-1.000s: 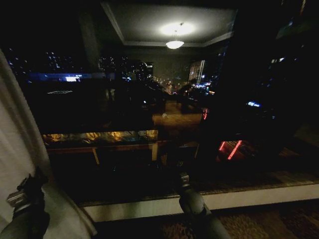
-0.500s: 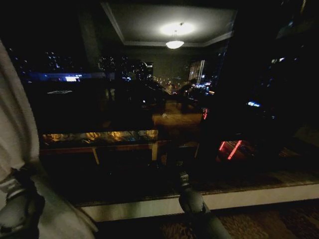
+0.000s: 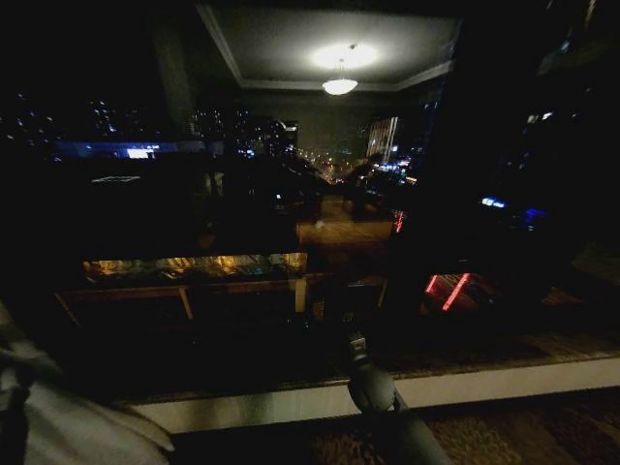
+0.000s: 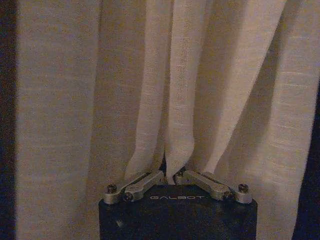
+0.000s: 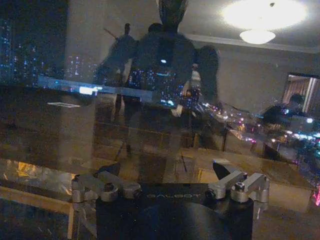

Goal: Open the curtains by pulling them apart, changing their state from closed to fully open.

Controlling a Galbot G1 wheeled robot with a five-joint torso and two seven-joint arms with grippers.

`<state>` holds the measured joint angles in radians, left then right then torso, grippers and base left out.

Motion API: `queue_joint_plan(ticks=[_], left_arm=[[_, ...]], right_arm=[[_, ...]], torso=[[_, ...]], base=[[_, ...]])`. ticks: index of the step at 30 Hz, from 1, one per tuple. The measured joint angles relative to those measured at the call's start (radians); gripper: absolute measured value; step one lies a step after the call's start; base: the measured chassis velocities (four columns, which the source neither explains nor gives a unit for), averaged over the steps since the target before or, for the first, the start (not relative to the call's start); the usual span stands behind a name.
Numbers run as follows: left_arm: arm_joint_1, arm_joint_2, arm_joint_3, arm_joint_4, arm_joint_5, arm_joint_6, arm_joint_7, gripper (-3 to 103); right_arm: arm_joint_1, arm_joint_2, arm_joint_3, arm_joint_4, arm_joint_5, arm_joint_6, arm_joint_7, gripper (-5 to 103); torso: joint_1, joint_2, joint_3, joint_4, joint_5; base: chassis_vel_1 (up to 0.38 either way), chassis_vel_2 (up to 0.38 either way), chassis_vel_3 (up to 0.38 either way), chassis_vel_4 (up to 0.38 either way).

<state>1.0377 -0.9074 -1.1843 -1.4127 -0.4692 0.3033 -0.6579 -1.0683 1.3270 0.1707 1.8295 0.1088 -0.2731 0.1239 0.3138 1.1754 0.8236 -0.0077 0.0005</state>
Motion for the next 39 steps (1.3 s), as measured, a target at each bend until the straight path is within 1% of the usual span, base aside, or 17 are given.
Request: queue_joint_plan(ticks=[8,15,16,17,19,20,23,24,25,27,28,31,32,33,35,36,39], left_arm=[[-0.008,0.035,-0.034,0.104,-0.001,-0.010,-0.006,0],[0.021,0.014,-0.030,0.069,-0.001,-0.009,0.002,0],[0.028,0.008,-0.028,0.053,-0.001,-0.005,0.013,0],[0.054,-0.013,-0.025,-0.003,0.005,0.010,0.066,1],[0.068,-0.024,-0.022,-0.031,0.010,0.013,0.087,1],[0.102,-0.047,-0.013,-0.094,0.019,0.016,0.121,7],[0.180,-0.114,-0.001,-0.237,0.034,0.032,0.151,23],[0.180,-0.114,-0.001,-0.237,0.034,0.032,0.151,23],[0.230,-0.154,0.001,-0.316,0.037,0.044,0.163,28],[0.274,-0.188,0.002,-0.385,0.041,0.051,0.176,33],[0.367,-0.258,0.002,-0.538,0.052,0.050,0.242,44],[0.433,-0.299,0.009,-0.646,0.051,0.045,0.327,60],[0.433,-0.299,0.009,-0.646,0.051,0.045,0.327,60],[0.457,-0.310,0.018,-0.683,0.049,0.042,0.362,60],[0.500,-0.334,0.036,-0.744,0.032,0.023,0.450,71],[0.500,-0.334,0.036,-0.744,0.032,0.023,0.450,71],[0.538,-0.364,0.046,-0.755,0.014,-0.051,0.623,87]], right_arm=[[0.006,0.004,-0.002,-0.010,0.000,0.002,-0.009,100],[0.006,0.009,-0.006,-0.009,-0.001,0.003,-0.009,100],[0.005,0.010,-0.006,-0.007,-0.001,0.003,-0.009,100],[0.003,0.009,-0.007,-0.004,-0.001,0.003,-0.009,100],[0.002,0.009,-0.007,-0.003,-0.001,0.003,-0.008,100],[0.000,0.008,-0.007,-0.002,-0.001,0.003,-0.007,100],[-0.005,0.008,-0.005,0.002,-0.001,0.000,-0.003,100],[-0.005,0.008,-0.005,0.002,-0.001,0.000,-0.003,100],[-0.006,0.008,-0.003,0.003,0.000,-0.001,-0.001,100],[-0.007,0.008,-0.001,0.005,0.000,-0.003,0.004,100],[-0.007,0.007,0.005,0.008,0.005,-0.006,0.013,100],[-0.008,0.007,0.012,0.009,0.013,-0.010,0.018,100],[-0.008,0.007,0.012,0.009,0.013,-0.010,0.018,100],[-0.007,0.007,0.014,0.011,0.019,-0.015,0.023,100],[-0.003,0.011,0.020,0.018,0.030,-0.032,0.044,100],[-0.003,0.011,0.020,0.018,0.030,-0.032,0.044,100],[-0.004,0.014,0.029,0.034,0.045,-0.053,0.083,100]], torso=[[0.000,0.000,0.000,0.0000,0.0001],[0.000,0.000,0.000,0.0001,0.0000],[0.000,0.000,0.000,0.0001,0.0000],[0.000,0.000,0.000,0.0001,-0.0003],[0.000,0.000,0.000,0.0001,-0.0004],[0.000,0.000,0.000,0.0000,-0.0005],[0.000,0.000,0.000,-0.0004,-0.0001],[0.000,0.000,0.000,-0.0004,-0.0001],[0.000,0.000,0.000,-0.0002,-0.0001],[0.000,0.000,0.000,0.0001,-0.0002],[0.000,0.000,0.000,0.0002,0.0004],[0.000,0.000,0.000,0.0001,0.0002],[0.000,0.000,0.000,0.0001,0.0002],[0.000,0.000,0.000,0.0000,0.0005],[0.000,0.000,0.000,-0.0001,0.0005],[0.000,0.000,0.000,-0.0001,0.0005],[0.000,0.000,0.000,0.0000,0.0001]], base=[[0.000,0.000,0.000,0.000],[0.000,0.000,0.000,0.000],[0.000,0.000,0.000,0.000],[0.000,0.000,0.000,0.000],[0.000,0.000,0.000,0.000],[0.000,0.000,0.000,0.000],[0.000,0.000,0.000,0.000],[0.000,0.000,0.000,0.000],[0.000,0.000,0.000,0.000],[0.000,0.000,0.000,0.000],[0.000,0.000,0.000,0.000],[0.000,0.000,0.000,0.000],[0.000,0.000,0.000,0.000],[0.000,0.000,0.000,0.000],[0.000,0.000,0.000,0.000],[0.000,0.000,0.000,0.000],[0.000,0.000,0.000,0.000]])
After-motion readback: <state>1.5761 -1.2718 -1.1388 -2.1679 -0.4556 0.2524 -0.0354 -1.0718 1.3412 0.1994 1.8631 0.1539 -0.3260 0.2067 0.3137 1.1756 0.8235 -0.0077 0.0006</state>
